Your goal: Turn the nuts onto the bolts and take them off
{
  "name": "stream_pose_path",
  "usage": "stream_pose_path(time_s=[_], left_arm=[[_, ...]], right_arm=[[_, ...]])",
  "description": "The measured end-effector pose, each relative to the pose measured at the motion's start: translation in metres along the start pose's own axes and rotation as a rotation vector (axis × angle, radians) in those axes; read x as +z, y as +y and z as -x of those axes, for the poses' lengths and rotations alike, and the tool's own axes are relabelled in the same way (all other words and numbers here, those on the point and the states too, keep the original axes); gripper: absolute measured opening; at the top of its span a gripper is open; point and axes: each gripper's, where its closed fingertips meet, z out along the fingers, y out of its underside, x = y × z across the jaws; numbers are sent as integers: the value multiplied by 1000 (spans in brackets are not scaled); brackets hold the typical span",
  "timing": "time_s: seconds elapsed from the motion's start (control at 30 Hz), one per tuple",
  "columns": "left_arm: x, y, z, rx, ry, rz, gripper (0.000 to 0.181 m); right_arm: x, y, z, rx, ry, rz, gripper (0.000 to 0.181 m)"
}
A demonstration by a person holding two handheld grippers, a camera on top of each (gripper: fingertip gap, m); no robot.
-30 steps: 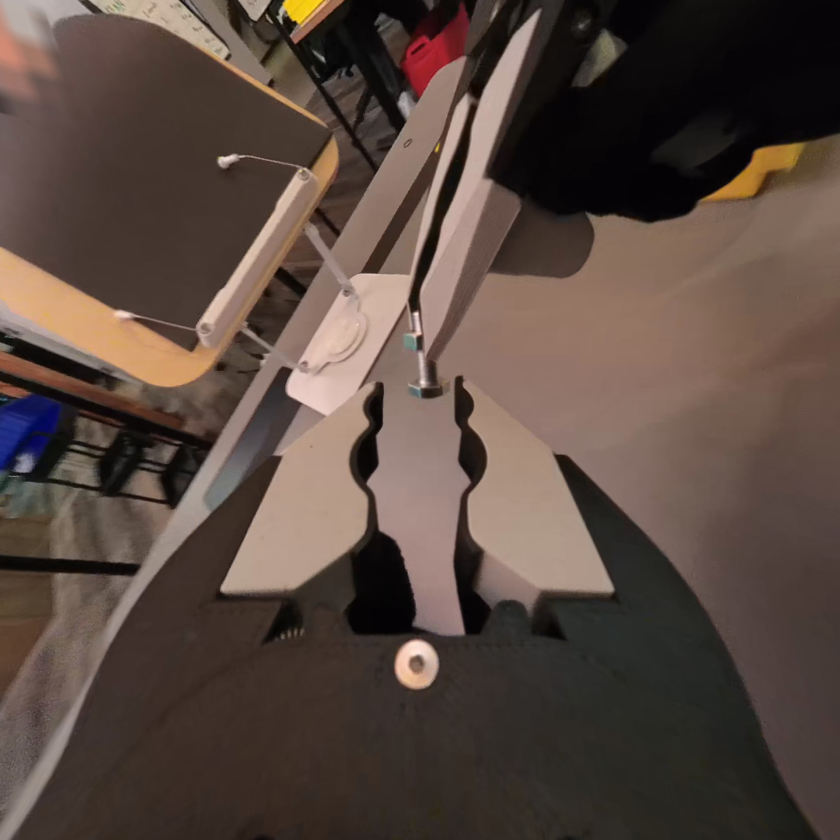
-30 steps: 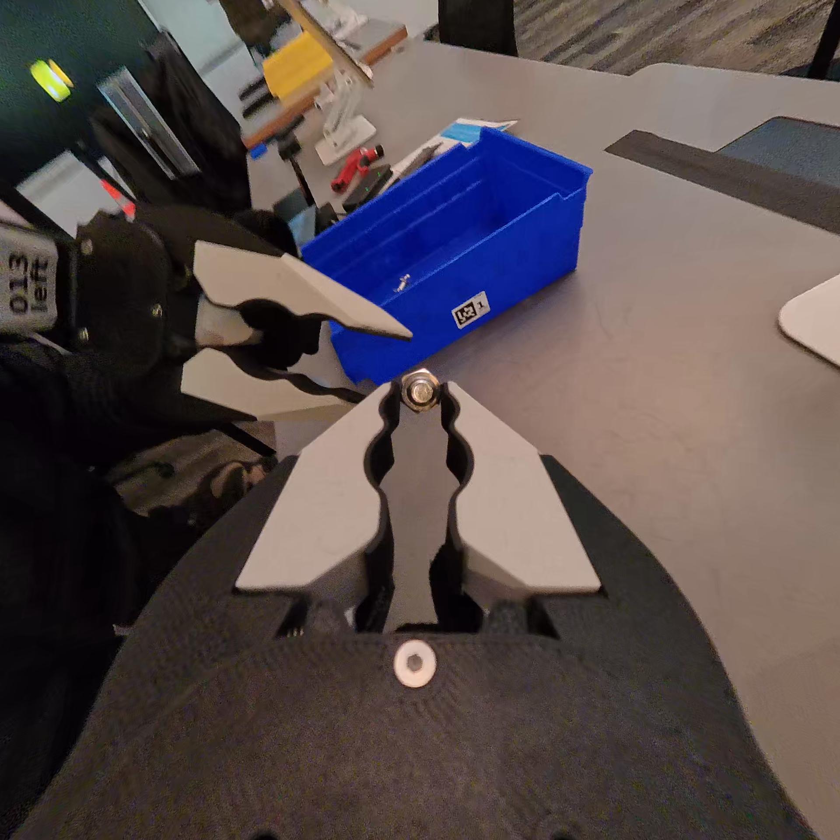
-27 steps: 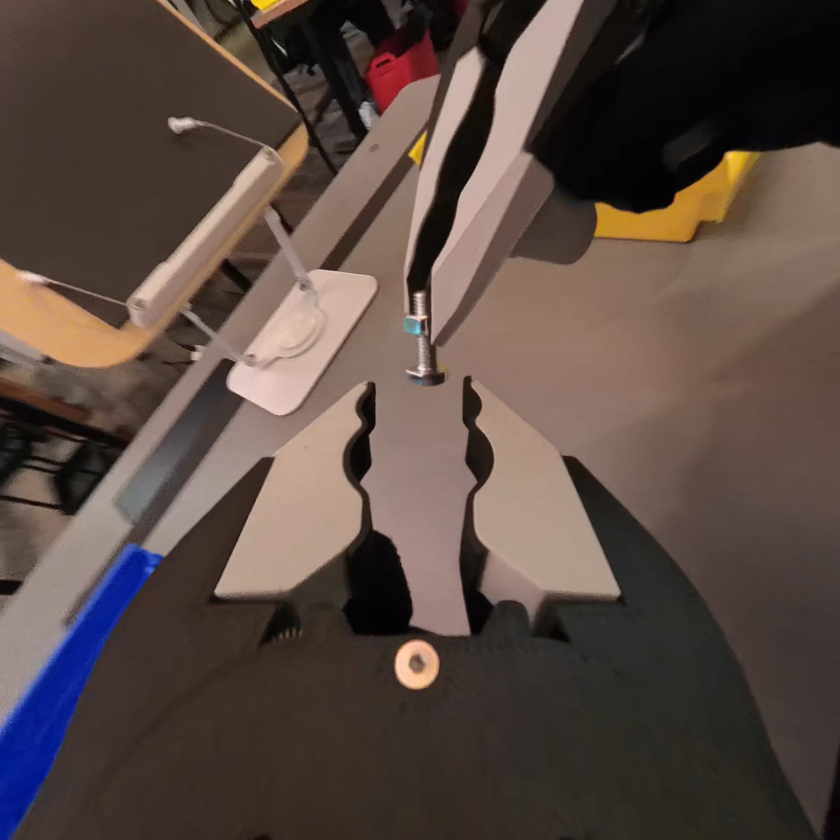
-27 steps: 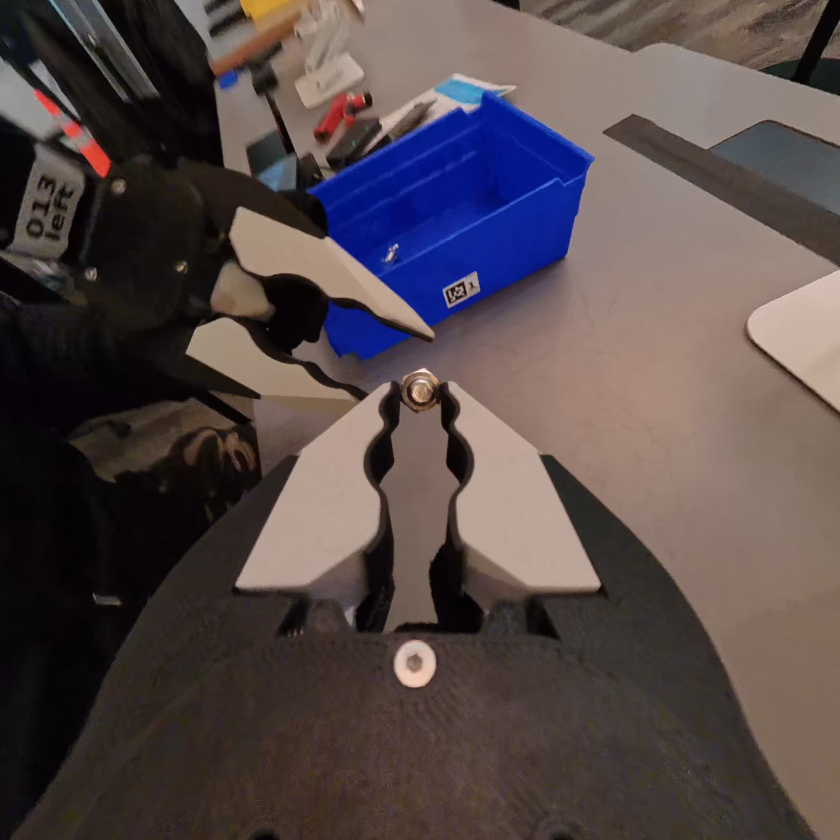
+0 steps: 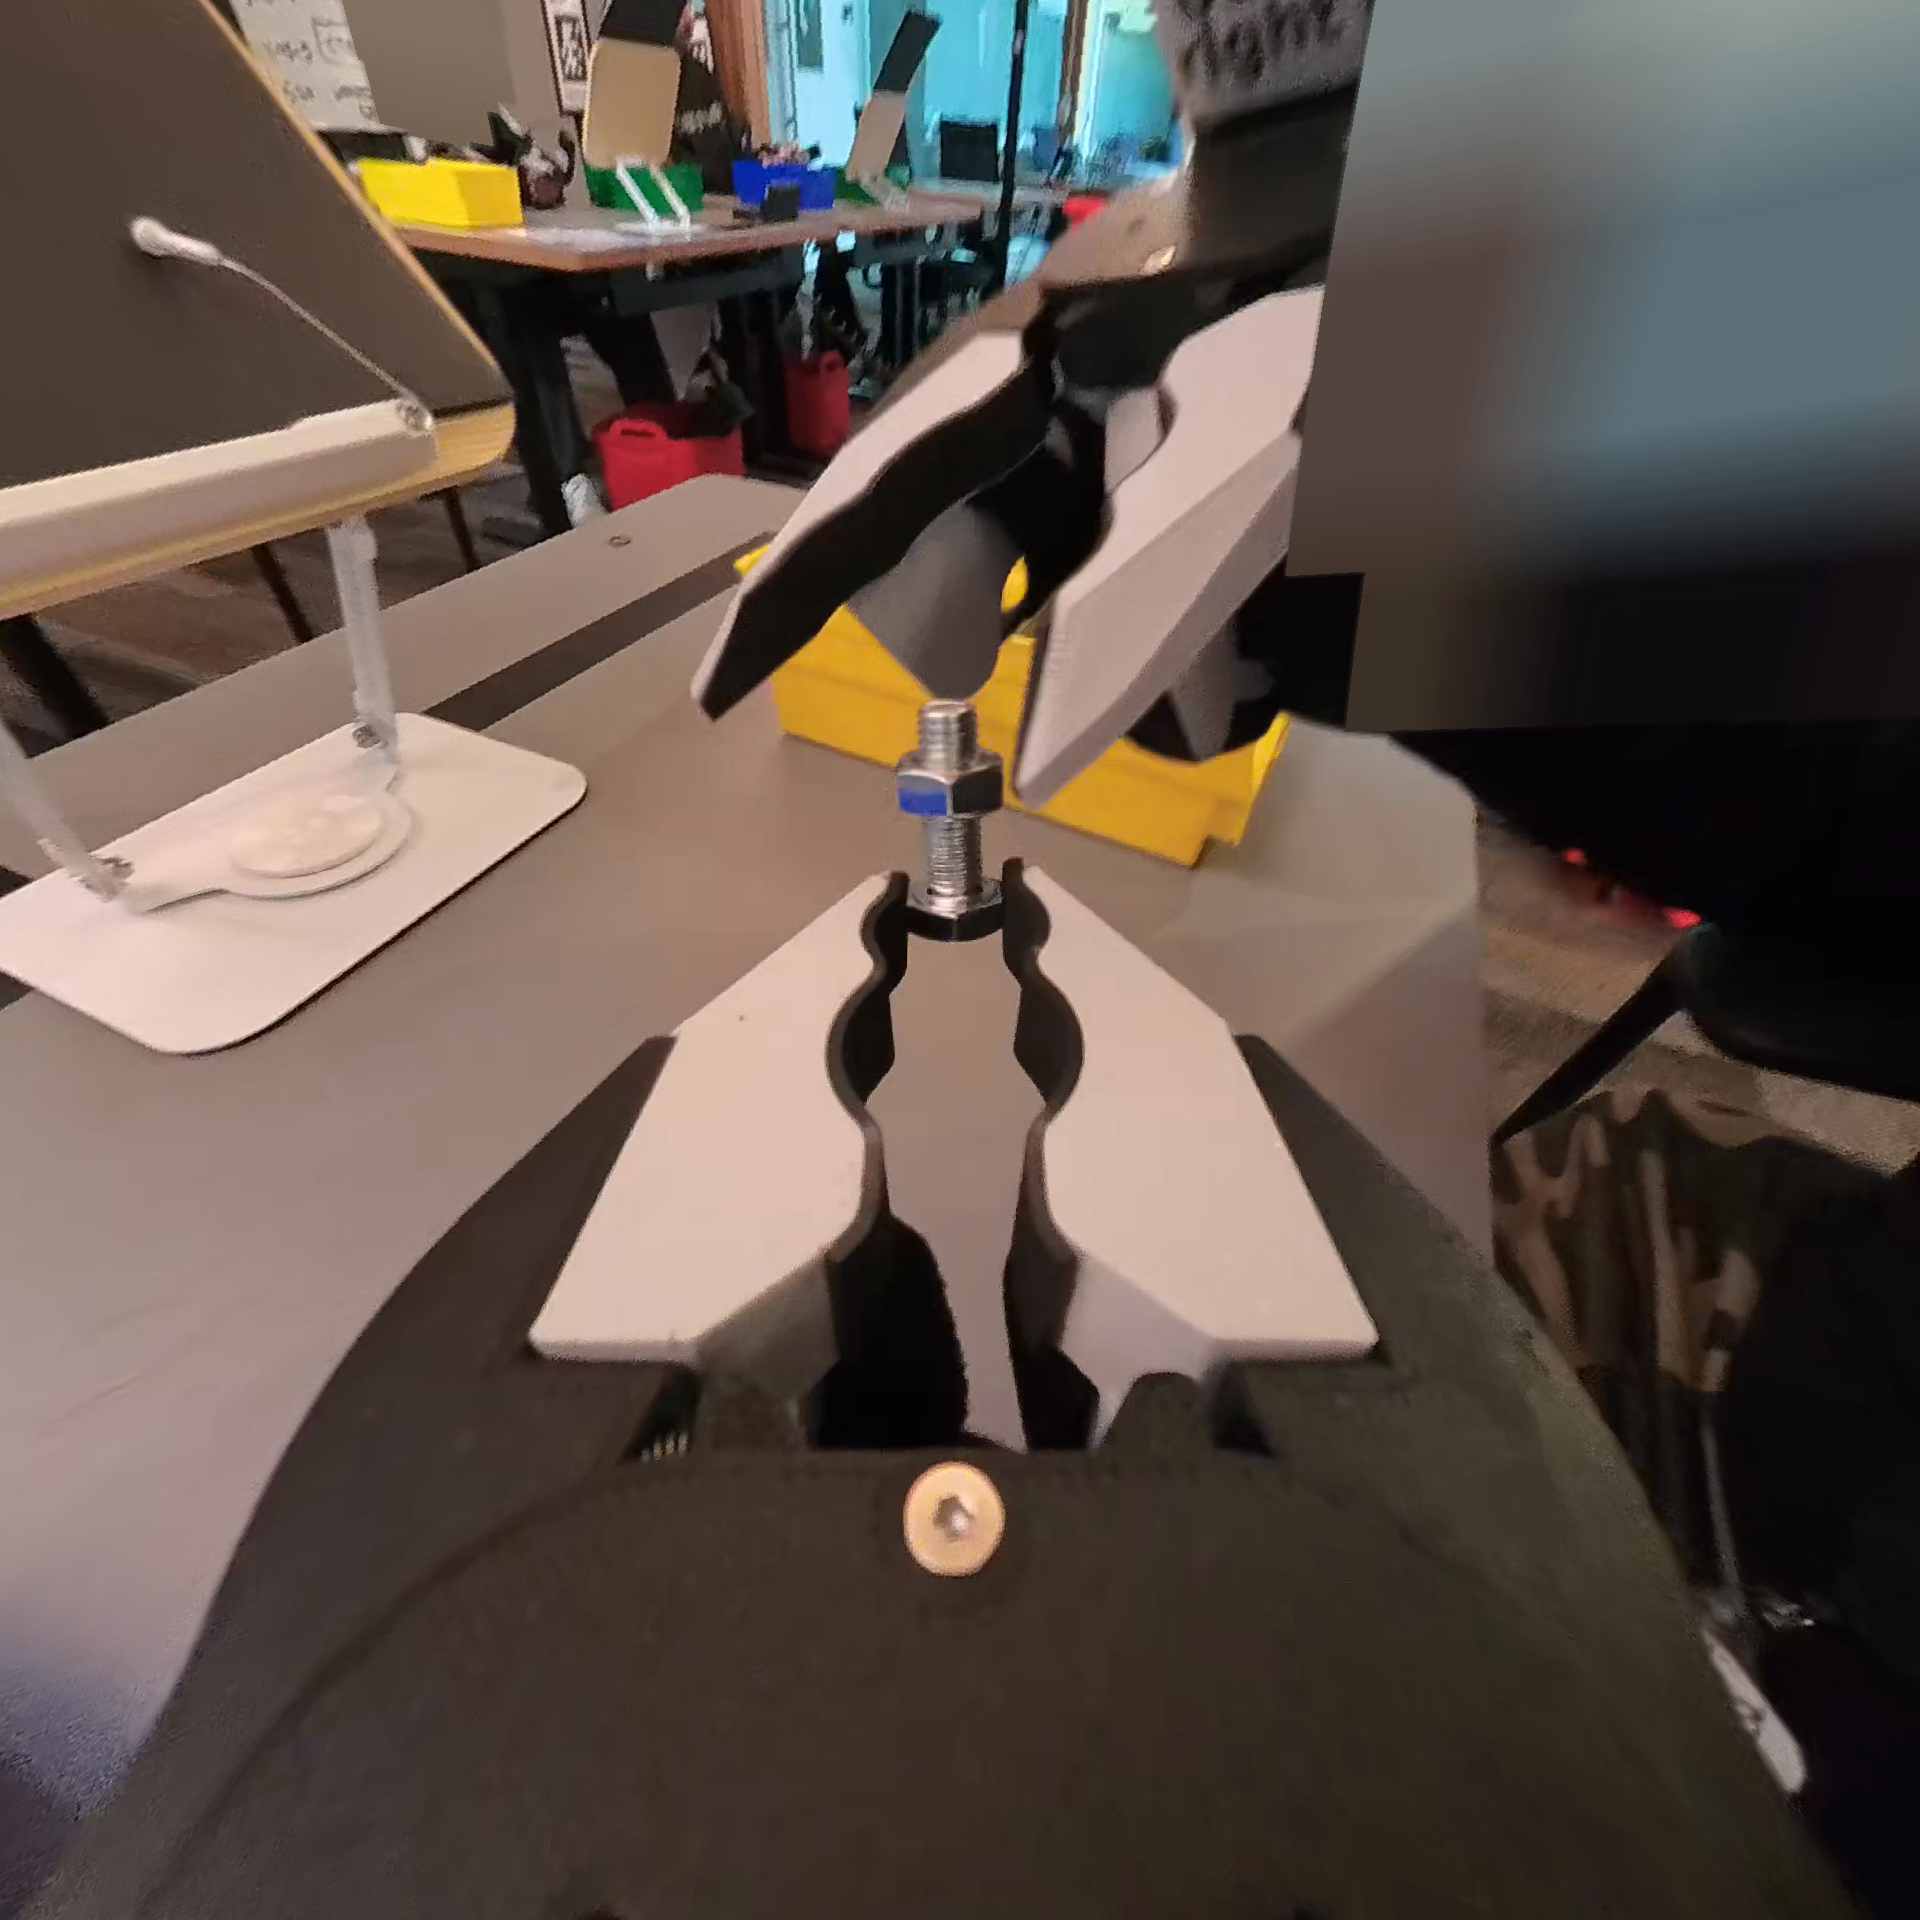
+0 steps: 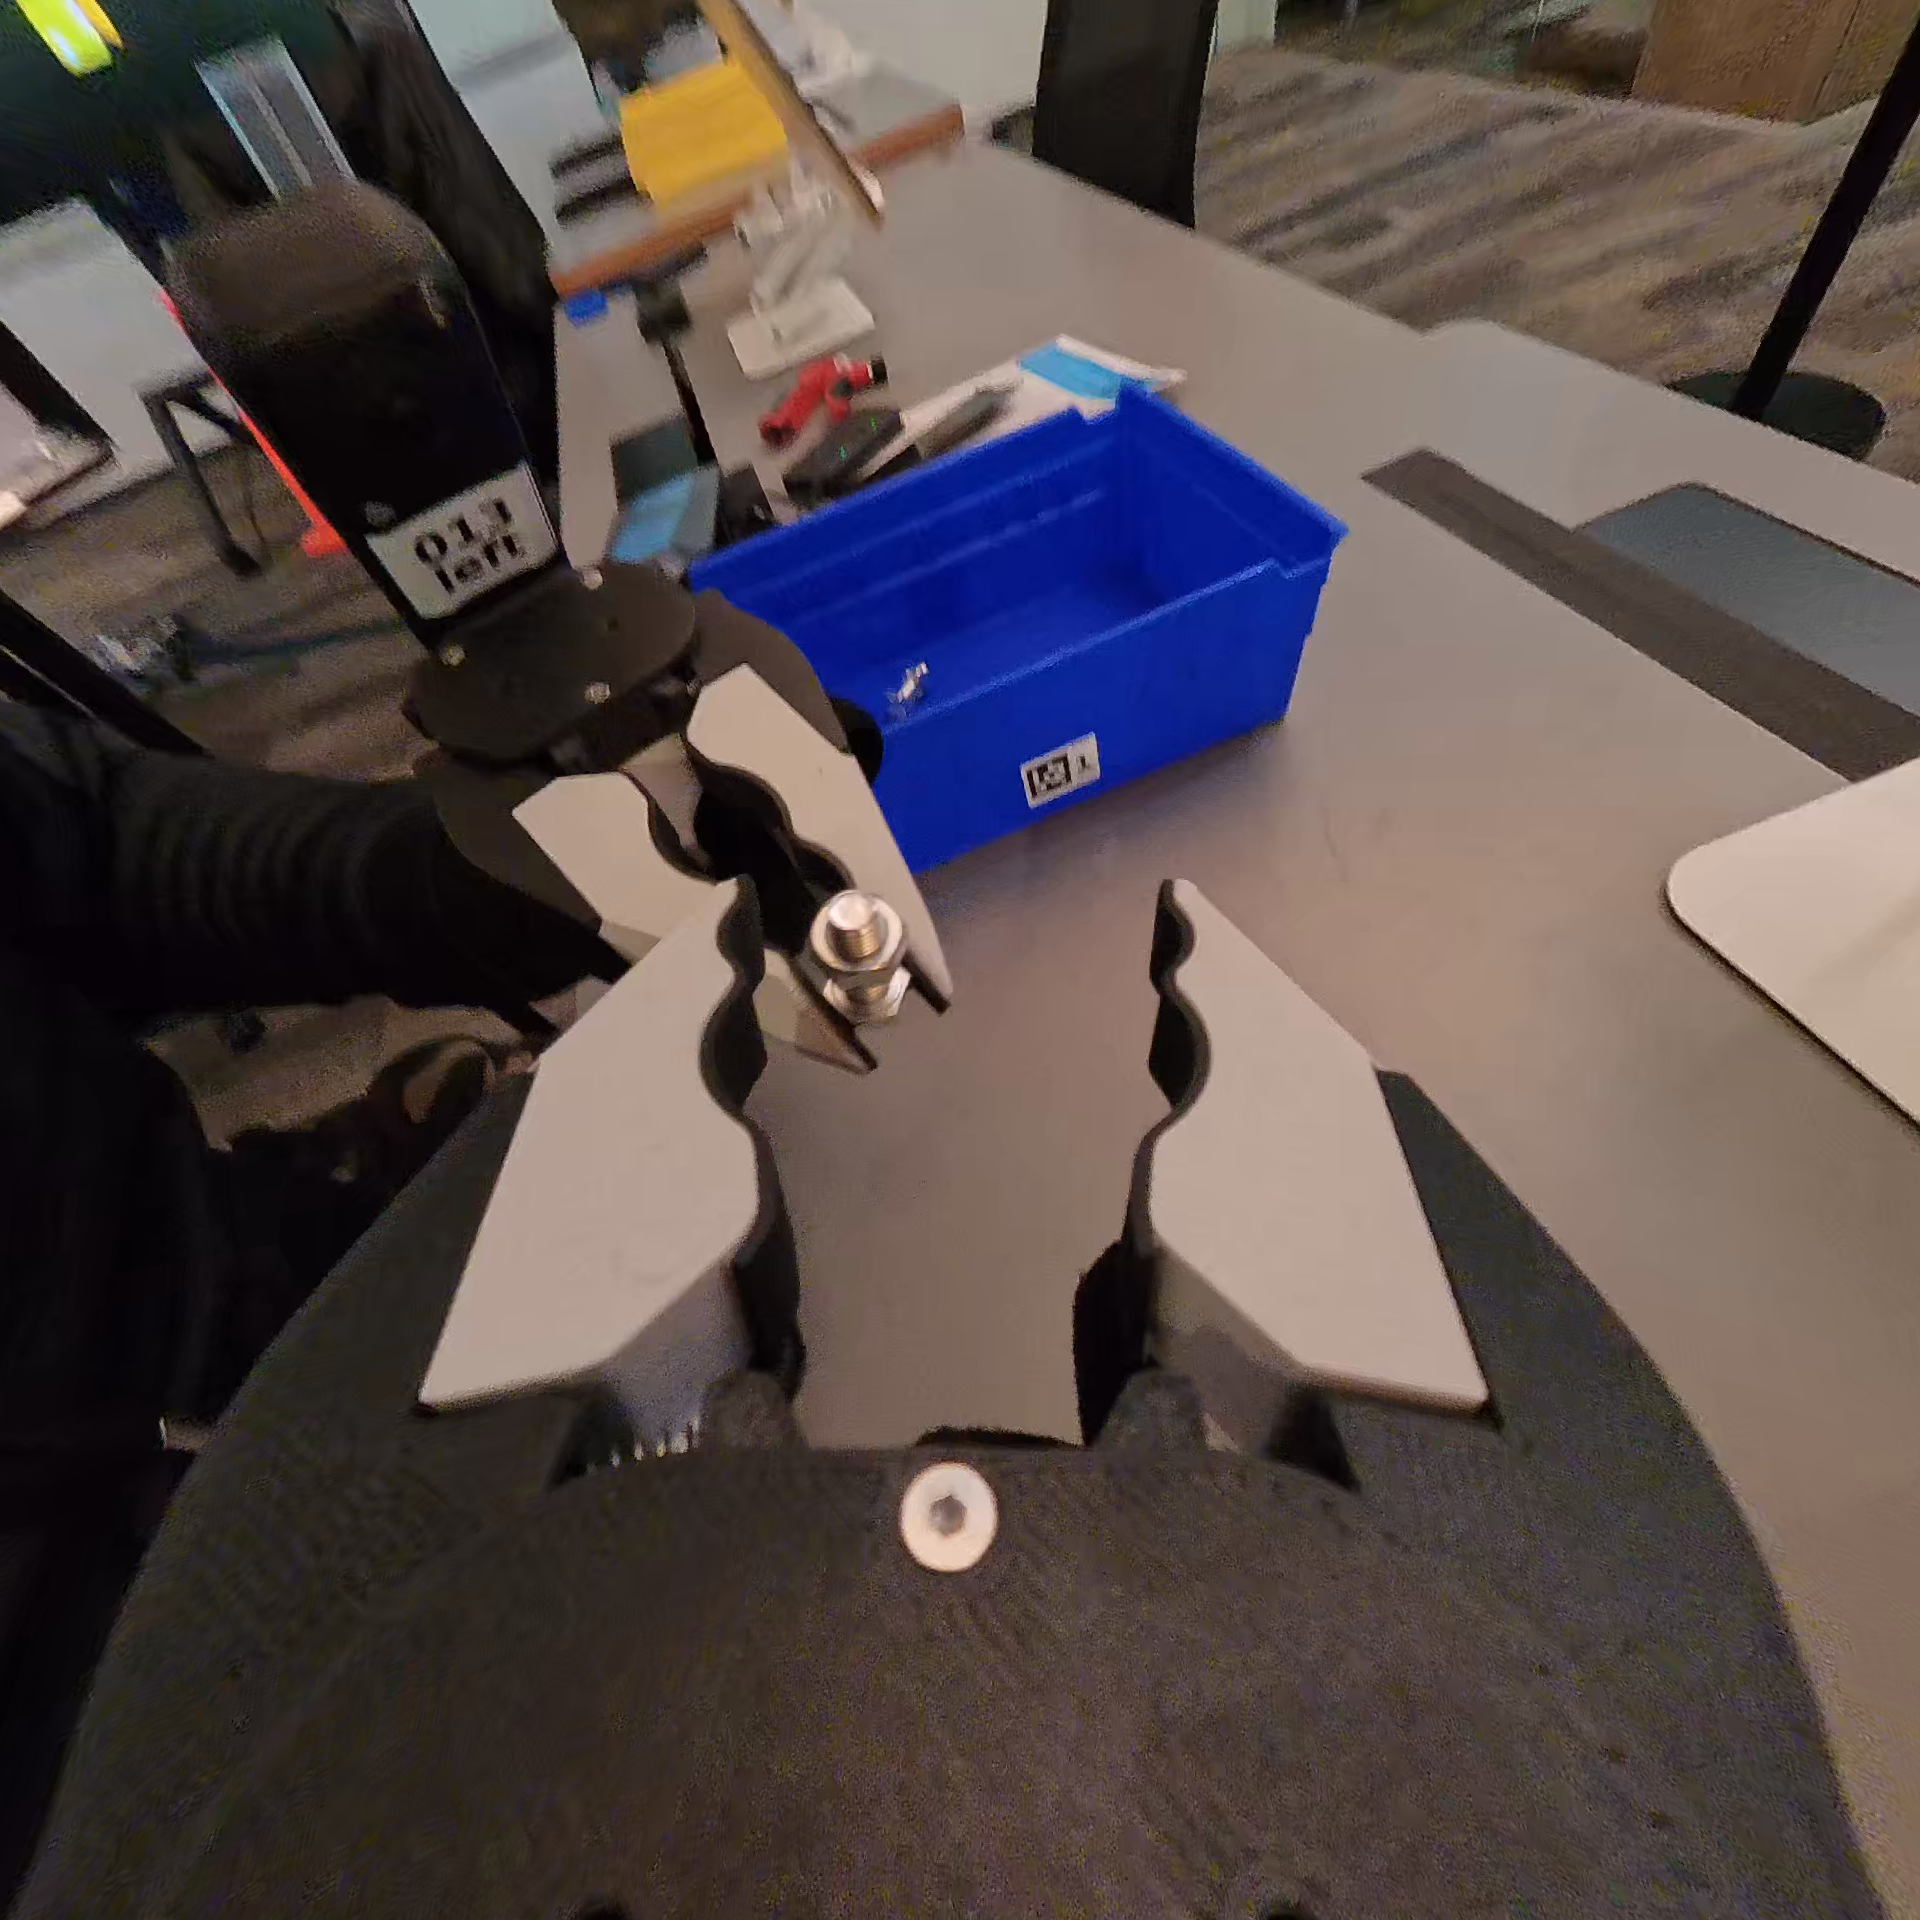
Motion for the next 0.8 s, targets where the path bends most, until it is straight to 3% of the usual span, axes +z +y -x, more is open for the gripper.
stream_pose_path(time_s=[0.2,0.3,0.4,0.47,0.5,0.63,0.8], left_arm=[[-8,-15,-8,-89,88,-120,16],[-17,-26,-4,-101,89,-172,16],[-27,-37,-1,-83,94,-209,16],[-27,-36,0,-72,84,-199,16],[-26,-35,0,-77,89,-198,16],[-20,-31,-5,-90,107,-192,16],[-21,-34,-13,-73,132,-203,16]], right_arm=[[11,-6,5,41,-64,-92,75],[2,-12,5,79,-98,-152,71],[-23,-5,-25,124,-3,-172,27],[-29,-8,-27,148,-16,-192,61],[-28,-12,-19,121,-37,-197,67],[-3,-26,22,20,-136,-193,78],[12,-32,20,56,-149,-215,81]])
